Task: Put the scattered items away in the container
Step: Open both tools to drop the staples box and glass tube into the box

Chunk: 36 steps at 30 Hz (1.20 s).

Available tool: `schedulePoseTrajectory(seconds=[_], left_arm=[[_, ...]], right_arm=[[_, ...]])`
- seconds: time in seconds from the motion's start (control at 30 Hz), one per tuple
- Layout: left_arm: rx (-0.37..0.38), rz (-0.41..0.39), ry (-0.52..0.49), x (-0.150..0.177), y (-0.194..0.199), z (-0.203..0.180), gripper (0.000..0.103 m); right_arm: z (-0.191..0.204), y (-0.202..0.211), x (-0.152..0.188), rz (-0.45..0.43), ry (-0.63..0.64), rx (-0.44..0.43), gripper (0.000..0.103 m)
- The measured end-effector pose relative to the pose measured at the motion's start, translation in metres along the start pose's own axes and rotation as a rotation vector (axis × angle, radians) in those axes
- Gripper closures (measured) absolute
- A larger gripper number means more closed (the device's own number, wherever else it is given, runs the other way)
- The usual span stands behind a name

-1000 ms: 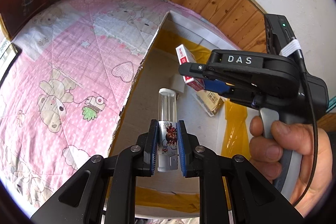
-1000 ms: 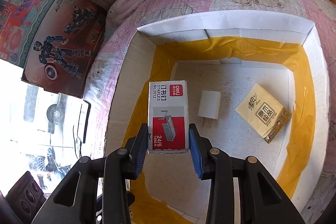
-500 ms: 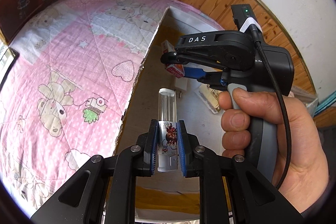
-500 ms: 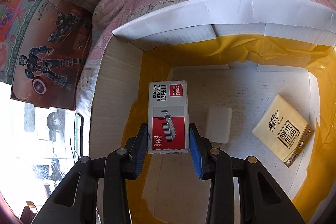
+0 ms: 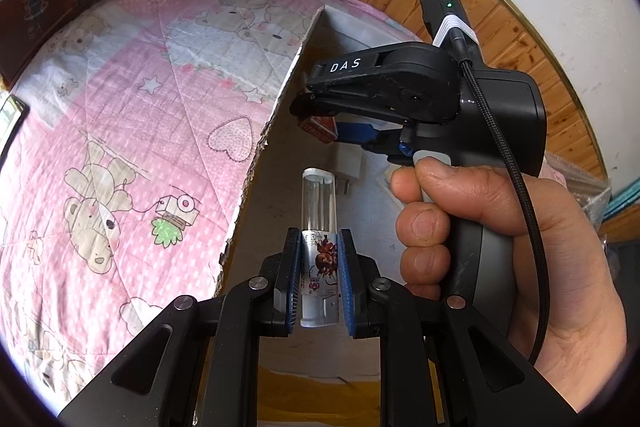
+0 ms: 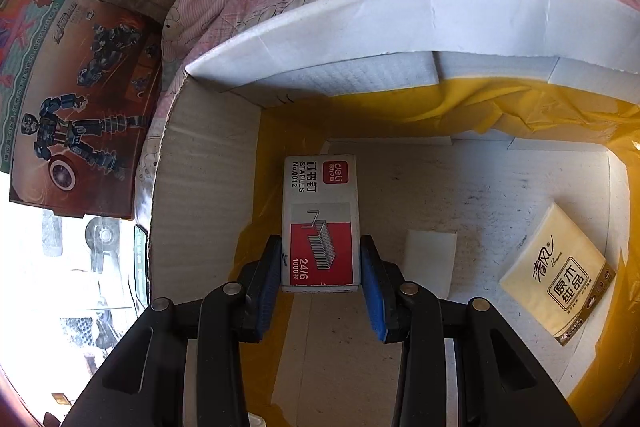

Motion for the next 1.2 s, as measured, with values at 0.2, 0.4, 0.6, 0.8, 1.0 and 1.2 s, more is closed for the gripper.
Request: schedulePoseTrajectory(seconds=[0.2, 0.4, 0.6, 0.8, 1.0, 1.2], left_arm=[[0.004, 0.002, 0.011, -0.002, -0.004, 0.0, 0.085], [-0.011, -0.016, 0.027, -0.006, -0.003, 0.001, 0.085], [-0.008, -0.015, 0.038, -0.008, -0.003, 0.0, 0.085], [-0.007, -0.019, 0.04, -0.01, 0.001, 0.0, 0.083], [-0.015, -0.024, 0.044, -0.008, 0.007, 0.005, 0.082], [-0.013, -0.037, 0.031, -0.007, 0.013, 0.007, 0.082]], right_arm=[[-0.005, -0.008, 0.001, 0.007, -0.005, 0.016, 0.064], [-0.006, -0.013, 0.0, 0.007, 0.001, 0.022, 0.063], [-0.01, -0.017, 0.001, 0.016, 0.003, 0.031, 0.063], [-0.012, -0.016, 0.002, 0.012, 0.002, 0.035, 0.052], [-0.013, -0.011, 0.004, 0.011, 0.002, 0.027, 0.05], [-0.015, -0.005, 0.009, 0.018, 0.012, 0.007, 0.05]])
Point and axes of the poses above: each gripper's, at about its wrist camera, not at the fingertips, and y roughly against the way its jaws point, z to its left, x to its underside, the point moved 7 cm from there along -y, roughly the way its jaws point, and after that the axes turned 15 degrees about -z, right-handed, at the moved point
